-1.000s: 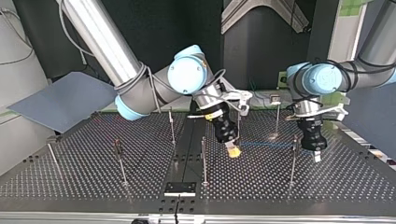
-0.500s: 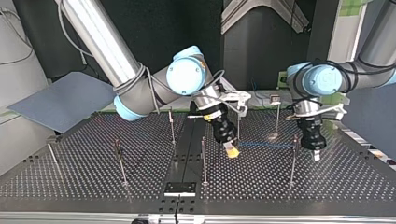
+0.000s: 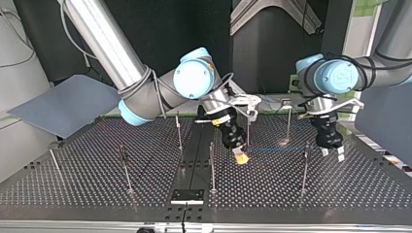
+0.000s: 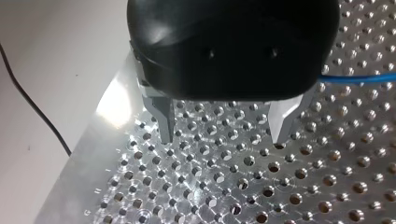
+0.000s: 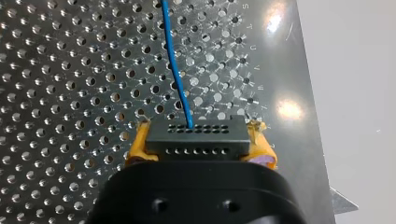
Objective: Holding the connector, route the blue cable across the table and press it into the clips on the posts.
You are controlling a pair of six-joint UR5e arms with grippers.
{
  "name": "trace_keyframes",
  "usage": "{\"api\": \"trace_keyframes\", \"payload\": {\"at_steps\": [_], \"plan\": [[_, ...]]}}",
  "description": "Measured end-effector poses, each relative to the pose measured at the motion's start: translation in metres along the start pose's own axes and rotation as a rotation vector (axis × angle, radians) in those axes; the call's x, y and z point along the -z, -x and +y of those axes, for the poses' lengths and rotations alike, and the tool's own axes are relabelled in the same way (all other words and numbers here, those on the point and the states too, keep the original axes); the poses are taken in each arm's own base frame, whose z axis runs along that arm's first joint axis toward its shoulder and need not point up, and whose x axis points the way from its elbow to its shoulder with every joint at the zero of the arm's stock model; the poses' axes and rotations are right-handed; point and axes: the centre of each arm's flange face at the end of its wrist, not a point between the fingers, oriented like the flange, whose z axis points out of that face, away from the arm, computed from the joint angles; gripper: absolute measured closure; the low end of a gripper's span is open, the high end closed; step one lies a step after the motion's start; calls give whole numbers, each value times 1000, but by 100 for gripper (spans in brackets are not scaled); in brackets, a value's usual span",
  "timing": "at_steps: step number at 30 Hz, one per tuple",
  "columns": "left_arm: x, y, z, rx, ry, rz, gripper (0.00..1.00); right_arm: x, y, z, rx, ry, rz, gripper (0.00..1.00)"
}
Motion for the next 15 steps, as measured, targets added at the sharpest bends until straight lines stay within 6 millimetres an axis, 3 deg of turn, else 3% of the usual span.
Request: {"api": "trace_keyframes", "payload": {"at_steps": [15], "plan": [[71, 1, -15, 2, -65, 150, 0, -1, -1, 5, 7, 15, 3, 100]]}}
